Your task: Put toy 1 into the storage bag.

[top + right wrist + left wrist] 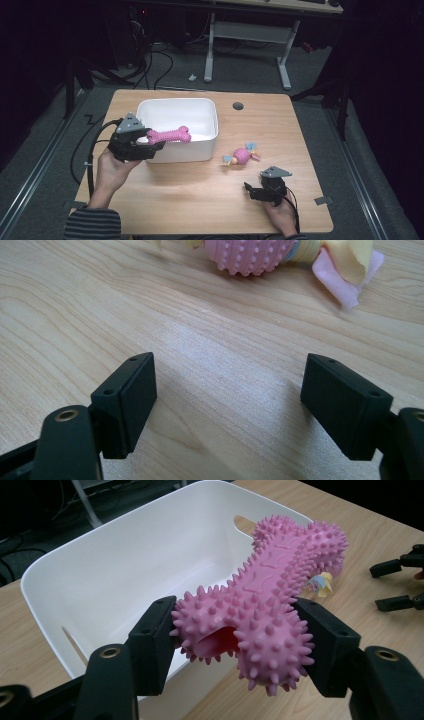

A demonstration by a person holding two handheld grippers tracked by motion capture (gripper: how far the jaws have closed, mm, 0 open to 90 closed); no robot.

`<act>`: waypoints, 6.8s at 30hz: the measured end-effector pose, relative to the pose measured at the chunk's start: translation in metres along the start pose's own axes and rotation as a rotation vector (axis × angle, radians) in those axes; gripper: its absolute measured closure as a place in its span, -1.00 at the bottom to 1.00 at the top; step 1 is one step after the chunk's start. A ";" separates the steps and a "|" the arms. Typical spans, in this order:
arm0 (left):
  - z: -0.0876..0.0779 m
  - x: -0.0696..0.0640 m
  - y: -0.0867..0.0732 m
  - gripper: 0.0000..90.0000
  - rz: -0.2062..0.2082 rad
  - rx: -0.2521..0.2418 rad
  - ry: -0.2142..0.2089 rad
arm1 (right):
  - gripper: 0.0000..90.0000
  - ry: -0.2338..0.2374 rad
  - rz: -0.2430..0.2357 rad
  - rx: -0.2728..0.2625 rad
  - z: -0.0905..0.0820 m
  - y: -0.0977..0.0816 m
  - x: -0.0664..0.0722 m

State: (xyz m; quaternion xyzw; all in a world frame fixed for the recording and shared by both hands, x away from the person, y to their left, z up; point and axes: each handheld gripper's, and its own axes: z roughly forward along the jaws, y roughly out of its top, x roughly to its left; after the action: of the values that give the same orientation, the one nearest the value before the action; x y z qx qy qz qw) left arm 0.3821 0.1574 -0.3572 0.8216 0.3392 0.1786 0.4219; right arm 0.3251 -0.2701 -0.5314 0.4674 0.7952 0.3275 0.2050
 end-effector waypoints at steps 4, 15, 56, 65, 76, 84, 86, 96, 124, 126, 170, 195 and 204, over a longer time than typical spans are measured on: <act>0.003 0.007 0.001 -0.15 -0.012 0.008 0.012 | -0.50 0.000 0.000 0.000 0.000 0.000 0.000; 0.015 0.018 -0.002 -0.15 -0.044 0.042 0.039 | -0.50 0.000 -0.001 -0.001 0.000 0.000 0.000; 0.029 0.030 -0.010 -0.34 -0.116 0.084 -0.025 | -0.50 -0.001 0.000 -0.001 0.000 0.000 0.000; 0.021 0.026 -0.009 -0.41 -0.114 0.042 -0.005 | -0.50 -0.003 0.003 0.000 0.000 0.000 0.000; 0.002 0.019 -0.014 -0.43 -0.092 -0.002 0.045 | -0.50 -0.004 0.007 0.001 0.000 0.000 0.000; -0.012 0.019 -0.028 -0.42 -0.116 -0.021 0.062 | -0.50 -0.005 0.007 0.000 0.000 0.000 0.000; -0.015 0.019 -0.030 -0.43 -0.126 -0.025 0.062 | -0.50 -0.005 0.008 0.000 0.000 0.000 0.000; -0.031 0.017 -0.038 -0.42 -0.150 -0.070 0.075 | -0.50 -0.007 0.003 0.000 0.001 0.001 -0.001; -0.030 0.006 -0.083 -0.38 -0.185 -0.067 0.062 | -0.50 -0.007 0.008 0.002 0.001 0.001 0.000; -0.029 0.005 -0.084 -0.38 -0.183 -0.066 0.061 | -0.50 -0.008 0.008 0.002 0.001 0.001 0.000; 0.041 -0.019 -0.128 -0.42 -0.223 0.022 0.007 | -0.50 -0.009 0.011 0.000 0.000 0.000 0.000; 0.080 -0.033 -0.139 -0.41 -0.184 0.111 0.041 | -0.50 -0.009 0.011 0.000 0.000 0.000 0.000; 0.093 -0.040 -0.137 -0.43 -0.152 0.125 0.074 | -0.50 -0.010 0.012 0.000 0.000 0.000 0.000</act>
State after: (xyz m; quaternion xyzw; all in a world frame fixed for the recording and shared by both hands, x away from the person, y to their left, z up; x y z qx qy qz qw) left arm 0.3520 0.1323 -0.5237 0.8112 0.4263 0.1547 0.3692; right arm 0.3253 -0.2699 -0.5314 0.4736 0.7915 0.3263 0.2068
